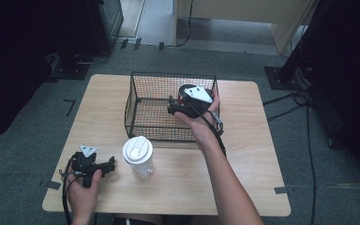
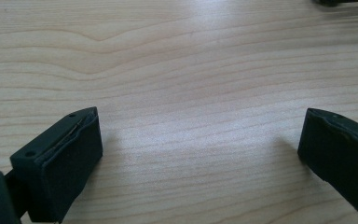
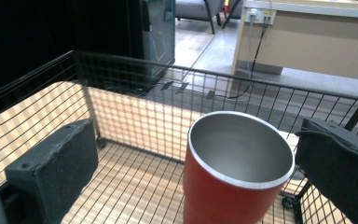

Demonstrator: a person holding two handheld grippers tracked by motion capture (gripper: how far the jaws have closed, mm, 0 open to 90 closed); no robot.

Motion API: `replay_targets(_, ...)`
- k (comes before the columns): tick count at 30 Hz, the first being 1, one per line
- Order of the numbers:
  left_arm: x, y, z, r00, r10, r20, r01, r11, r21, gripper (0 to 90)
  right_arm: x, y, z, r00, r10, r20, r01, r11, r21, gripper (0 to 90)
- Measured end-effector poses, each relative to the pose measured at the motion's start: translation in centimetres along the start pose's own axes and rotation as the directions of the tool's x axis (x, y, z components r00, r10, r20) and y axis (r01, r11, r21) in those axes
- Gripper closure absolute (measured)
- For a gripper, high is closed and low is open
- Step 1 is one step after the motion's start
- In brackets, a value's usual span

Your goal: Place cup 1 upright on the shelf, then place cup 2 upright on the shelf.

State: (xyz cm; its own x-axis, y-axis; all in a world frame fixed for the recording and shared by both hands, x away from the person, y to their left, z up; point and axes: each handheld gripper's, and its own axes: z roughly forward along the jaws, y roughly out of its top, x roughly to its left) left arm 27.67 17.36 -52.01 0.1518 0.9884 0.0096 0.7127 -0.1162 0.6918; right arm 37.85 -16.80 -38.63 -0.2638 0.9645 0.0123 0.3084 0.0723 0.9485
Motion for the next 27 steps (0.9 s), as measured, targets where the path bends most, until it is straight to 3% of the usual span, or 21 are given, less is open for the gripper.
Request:
replay_targets(17,0.0,0.0,0.0,1.0000,-0.001,0.001,0.001,1.0000,0.001,0.4,1.7,-3.8,-6.8,0.9941,-0.040,-0.101,0.040,0.9992,-0.011,0.0)
replay_targets(27,0.0,0.0,0.0,1.0000,-0.001,0.000,0.001,1.0000,-0.001,0.4,3.0,-7.5,-10.0,0.9869,-0.069,-0.146,0.070,0.9975,0.001,0.0)
